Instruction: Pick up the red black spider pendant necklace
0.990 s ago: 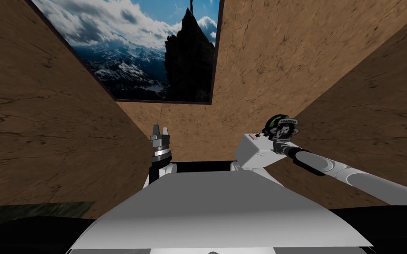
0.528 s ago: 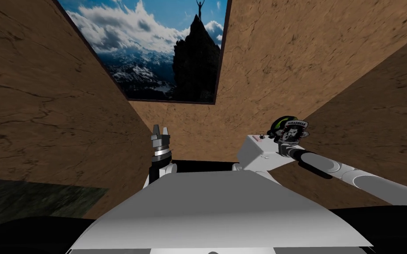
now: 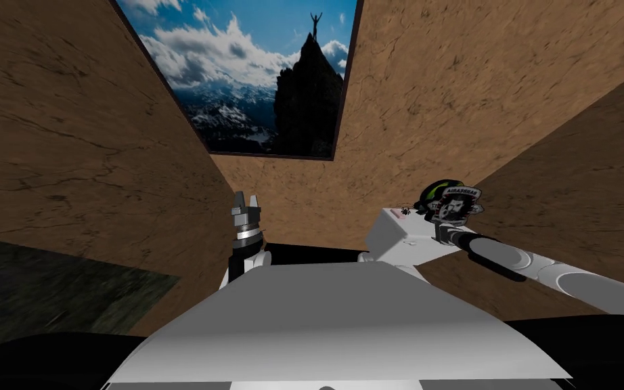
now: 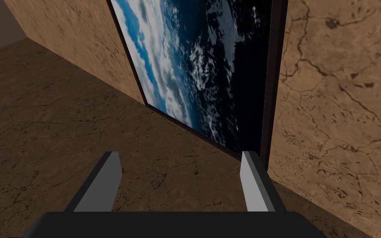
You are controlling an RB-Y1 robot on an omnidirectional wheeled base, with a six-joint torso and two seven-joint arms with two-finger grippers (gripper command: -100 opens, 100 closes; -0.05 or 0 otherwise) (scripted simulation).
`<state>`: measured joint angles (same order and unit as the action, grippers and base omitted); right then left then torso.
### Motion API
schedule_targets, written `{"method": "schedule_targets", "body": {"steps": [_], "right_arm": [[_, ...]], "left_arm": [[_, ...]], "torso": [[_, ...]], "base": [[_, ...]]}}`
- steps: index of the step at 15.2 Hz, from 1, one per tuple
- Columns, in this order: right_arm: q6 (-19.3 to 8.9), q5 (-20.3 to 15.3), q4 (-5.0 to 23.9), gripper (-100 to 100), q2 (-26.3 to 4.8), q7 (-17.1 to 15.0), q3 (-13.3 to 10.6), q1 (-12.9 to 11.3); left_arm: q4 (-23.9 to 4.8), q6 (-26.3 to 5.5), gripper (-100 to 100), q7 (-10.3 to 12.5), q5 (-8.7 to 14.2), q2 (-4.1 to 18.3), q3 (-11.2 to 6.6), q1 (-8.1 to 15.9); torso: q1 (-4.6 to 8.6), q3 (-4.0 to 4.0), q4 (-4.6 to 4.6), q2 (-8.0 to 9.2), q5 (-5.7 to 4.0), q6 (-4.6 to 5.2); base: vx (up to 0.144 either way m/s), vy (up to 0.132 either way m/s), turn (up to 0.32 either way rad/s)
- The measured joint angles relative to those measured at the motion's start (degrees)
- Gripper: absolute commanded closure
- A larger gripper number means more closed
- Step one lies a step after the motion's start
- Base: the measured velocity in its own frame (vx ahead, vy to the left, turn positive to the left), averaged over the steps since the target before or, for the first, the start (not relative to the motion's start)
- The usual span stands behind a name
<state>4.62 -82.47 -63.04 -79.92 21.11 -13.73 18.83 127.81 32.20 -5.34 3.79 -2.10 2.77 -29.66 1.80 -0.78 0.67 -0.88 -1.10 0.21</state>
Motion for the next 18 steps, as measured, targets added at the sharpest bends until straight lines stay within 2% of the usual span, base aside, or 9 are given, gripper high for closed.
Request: {"method": "schedule_targets", "body": {"steps": [1, 2, 7, 9, 11, 12, 15, 17, 18], "right_arm": [[2.0, 1.9, 2.1, -100, 1.9, 3.9, 3.4, 0.0], [3.0, 2.9, 3.2, -100, 2.0, 6.2, 3.9, 0.0], [0.4, 3.0, 3.3, -100, -0.7, 2.2, -0.7, 0.5], [1.1, 4.9, 5.7, -100, -0.8, 3.4, -0.6, 0.4], [2.5, 7.5, 9.1, -100, 0.3, 7.2, 1.4, 0.8], [2.4, 8.4, 9.7, -100, -0.1, 8.0, 1.1, 1.6], [0.8, 10.1, 11.1, -100, -2.1, 5.8, -2.2, 1.9], [-0.5, 12.0, 11.9, -100, -4.4, 3.7, -6.5, 1.8], [-0.5, 12.4, 12.8, -100, -4.1, 3.7, -6.2, 1.8]], "left_arm": [[0.0, 0.0, 0, 0.0, 0.0, 0.0, 0.01, 0.0], [0.0, 0.0, 0, 0.0, 0.0, 0.0, 0.01, 0.0], [0.0, 0.0, 0, 0.0, 0.0, 0.0, 0.01, 0.0], [0.0, 0.0, 0, 0.0, 0.0, 0.0, 0.01, 0.0], [0.0, 0.0, 0, 0.0, 0.0, 0.0, 0.01, 0.0], [0.0, 0.0, 0, 0.0, 0.0, 0.0, 0.01, 0.0], [0.0, 0.0, 0, 0.0, 0.0, 0.0, 0.01, 0.0], [0.0, 0.0, 0, 0.0, 0.0, 0.0, 0.01, 0.0], [0.0, 0.0, 0, 0.0, 0.0, 0.0, 0.0, 0.0]], "torso": [[0.0, 0.01, 0.0, 0.03, -0.01, -0.07], [-0.02, 0.04, -0.01, 0.07, 0.01, -0.07], [-0.03, 0.01, 0.0, 0.02, 0.01, -0.09], [-0.09, 0.06, -0.02, 0.12, 0.03, -0.09], [-0.11, 0.12, -0.04, 0.23, 0.02, -0.05], [-0.12, 0.14, -0.05, 0.26, 0.04, -0.03], [-0.09, 0.1, -0.04, 0.18, 0.03, -0.07], [-0.12, 0.11, -0.04, 0.19, 0.05, -0.04], [-0.1, 0.1, -0.04, 0.17, 0.02, 0.01]], "base": [[-0.041, 0.021, 0.261], [-0.033, 0.015, 0.097], [-0.016, 0.013, 0.088], [-0.06, 0.04, 0.26], [-0.071, 0.041, 0.236], [-0.047, 0.027, 0.088], [-0.048, 0.037, 0.266], [-0.046, 0.035, 0.135], [-0.017, 0.018, -0.02]]}}
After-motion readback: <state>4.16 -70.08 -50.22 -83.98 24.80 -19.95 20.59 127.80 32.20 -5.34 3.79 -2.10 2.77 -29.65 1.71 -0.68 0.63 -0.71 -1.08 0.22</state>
